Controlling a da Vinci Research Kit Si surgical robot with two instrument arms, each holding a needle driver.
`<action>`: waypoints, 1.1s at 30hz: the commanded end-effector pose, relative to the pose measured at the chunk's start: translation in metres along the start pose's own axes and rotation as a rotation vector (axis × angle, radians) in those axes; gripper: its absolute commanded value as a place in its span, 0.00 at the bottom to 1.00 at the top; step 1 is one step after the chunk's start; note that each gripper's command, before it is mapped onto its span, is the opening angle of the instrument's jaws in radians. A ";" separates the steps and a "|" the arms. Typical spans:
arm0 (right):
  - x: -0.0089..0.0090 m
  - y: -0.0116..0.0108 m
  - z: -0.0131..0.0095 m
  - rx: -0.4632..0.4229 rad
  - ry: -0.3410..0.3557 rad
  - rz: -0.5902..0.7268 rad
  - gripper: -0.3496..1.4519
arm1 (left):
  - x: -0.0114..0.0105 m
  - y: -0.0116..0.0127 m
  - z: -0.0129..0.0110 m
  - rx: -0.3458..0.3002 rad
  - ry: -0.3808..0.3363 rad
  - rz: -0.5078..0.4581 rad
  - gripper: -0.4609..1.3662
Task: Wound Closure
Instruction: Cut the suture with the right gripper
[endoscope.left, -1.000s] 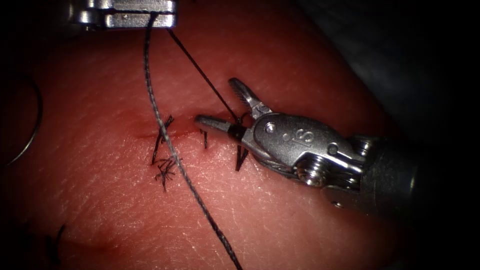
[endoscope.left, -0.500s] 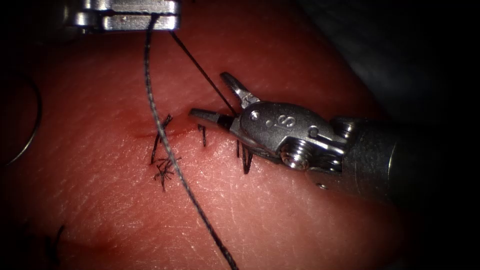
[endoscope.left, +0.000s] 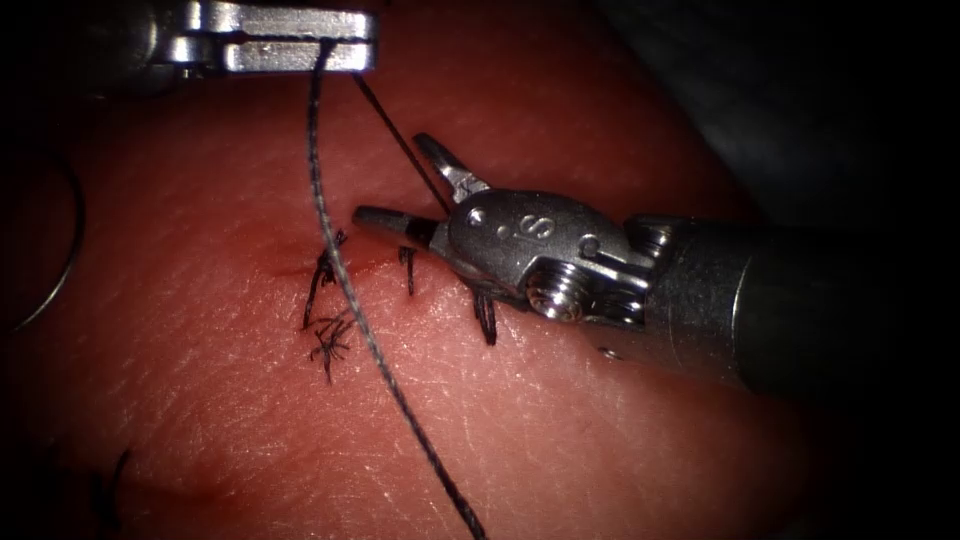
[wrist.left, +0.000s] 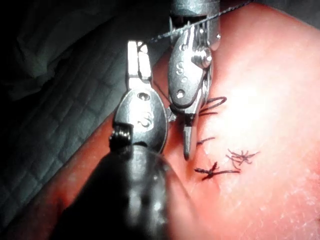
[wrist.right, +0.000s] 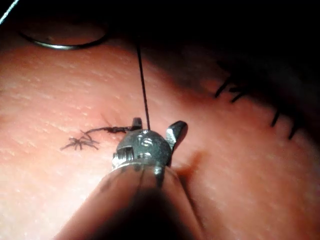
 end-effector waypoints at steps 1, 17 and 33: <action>0.0000 0.0000 0.0003 0.002 0.002 0.000 0.84 | 0.0002 0.0000 -0.0001 -0.008 0.001 0.001 0.06; 0.0002 0.0002 0.0013 -0.018 -0.074 0.020 0.00 | 0.0004 0.0004 -0.0005 -0.011 0.003 0.002 0.06; -0.0001 0.0072 -0.0059 -0.040 0.036 -0.062 0.68 | 0.0006 0.0006 -0.0002 -0.007 -0.001 0.003 0.06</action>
